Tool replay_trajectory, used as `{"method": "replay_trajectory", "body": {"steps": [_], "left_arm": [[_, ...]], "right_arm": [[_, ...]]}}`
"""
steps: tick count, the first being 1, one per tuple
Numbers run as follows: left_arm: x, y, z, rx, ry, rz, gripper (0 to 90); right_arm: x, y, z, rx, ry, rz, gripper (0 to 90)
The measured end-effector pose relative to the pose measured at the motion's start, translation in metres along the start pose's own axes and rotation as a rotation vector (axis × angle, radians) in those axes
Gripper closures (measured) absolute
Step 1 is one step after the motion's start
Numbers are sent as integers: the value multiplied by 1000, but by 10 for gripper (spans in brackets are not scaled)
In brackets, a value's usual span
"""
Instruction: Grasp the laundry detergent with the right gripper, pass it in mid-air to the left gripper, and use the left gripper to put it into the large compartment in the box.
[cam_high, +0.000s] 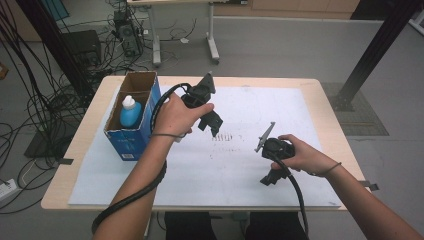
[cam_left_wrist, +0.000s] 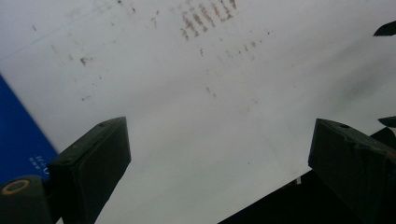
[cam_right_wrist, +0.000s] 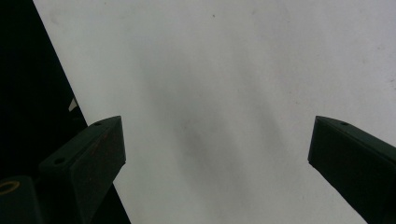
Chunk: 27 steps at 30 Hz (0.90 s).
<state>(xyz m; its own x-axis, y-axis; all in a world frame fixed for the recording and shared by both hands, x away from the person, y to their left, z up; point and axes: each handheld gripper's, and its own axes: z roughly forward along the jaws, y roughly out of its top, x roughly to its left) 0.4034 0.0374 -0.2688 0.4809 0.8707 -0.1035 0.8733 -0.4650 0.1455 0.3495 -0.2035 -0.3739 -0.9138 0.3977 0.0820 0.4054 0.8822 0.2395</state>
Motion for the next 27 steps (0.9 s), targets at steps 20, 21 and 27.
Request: {"method": "replay_trajectory", "body": {"steps": [20,21,27], "left_arm": [[-8,-2,54,34,-52,-2,65],[-7,-3,54,31,-53,-3,65],[-7,-5,55,25,-57,-7,65]], "right_arm": [[3,-2,-7,-5,-11,5,37],[3,-2,-7,-6,-11,5,37],[4,-1,-6,-3,-12,-4,36]]}}
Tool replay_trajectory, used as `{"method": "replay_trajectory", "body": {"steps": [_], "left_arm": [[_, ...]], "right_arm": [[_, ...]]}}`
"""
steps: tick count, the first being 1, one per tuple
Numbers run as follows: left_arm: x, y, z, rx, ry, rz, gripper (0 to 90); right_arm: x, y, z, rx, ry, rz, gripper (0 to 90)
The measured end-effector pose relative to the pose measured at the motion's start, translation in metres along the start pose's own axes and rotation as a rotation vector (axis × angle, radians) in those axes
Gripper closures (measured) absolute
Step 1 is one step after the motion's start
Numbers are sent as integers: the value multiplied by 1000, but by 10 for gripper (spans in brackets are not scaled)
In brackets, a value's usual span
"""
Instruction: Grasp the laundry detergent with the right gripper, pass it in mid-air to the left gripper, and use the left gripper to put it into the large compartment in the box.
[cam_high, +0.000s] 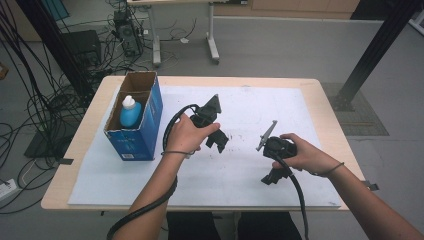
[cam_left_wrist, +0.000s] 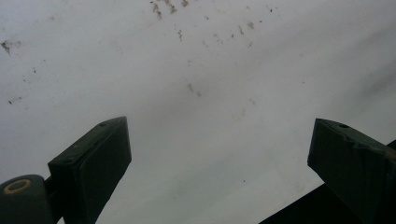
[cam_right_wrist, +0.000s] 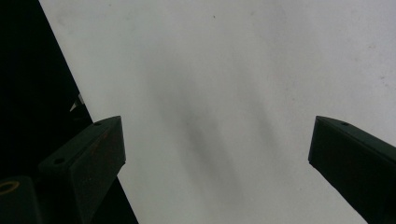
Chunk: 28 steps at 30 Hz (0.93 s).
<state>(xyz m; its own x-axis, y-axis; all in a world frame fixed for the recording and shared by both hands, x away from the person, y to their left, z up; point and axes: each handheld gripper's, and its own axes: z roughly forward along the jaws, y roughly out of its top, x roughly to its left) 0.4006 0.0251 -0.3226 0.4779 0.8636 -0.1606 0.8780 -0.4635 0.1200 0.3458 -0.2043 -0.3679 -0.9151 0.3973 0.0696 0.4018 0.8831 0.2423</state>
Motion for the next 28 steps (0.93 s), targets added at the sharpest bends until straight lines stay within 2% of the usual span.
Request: {"method": "replay_trajectory", "body": {"steps": [18,28], "left_arm": [[-3,0,8,6,-10,0,65],[-4,-3,4,4,-11,2,66]], "right_arm": [[-2,1,0,-6,0,5,36],[4,1,-3,-20,-4,10,37]]}}
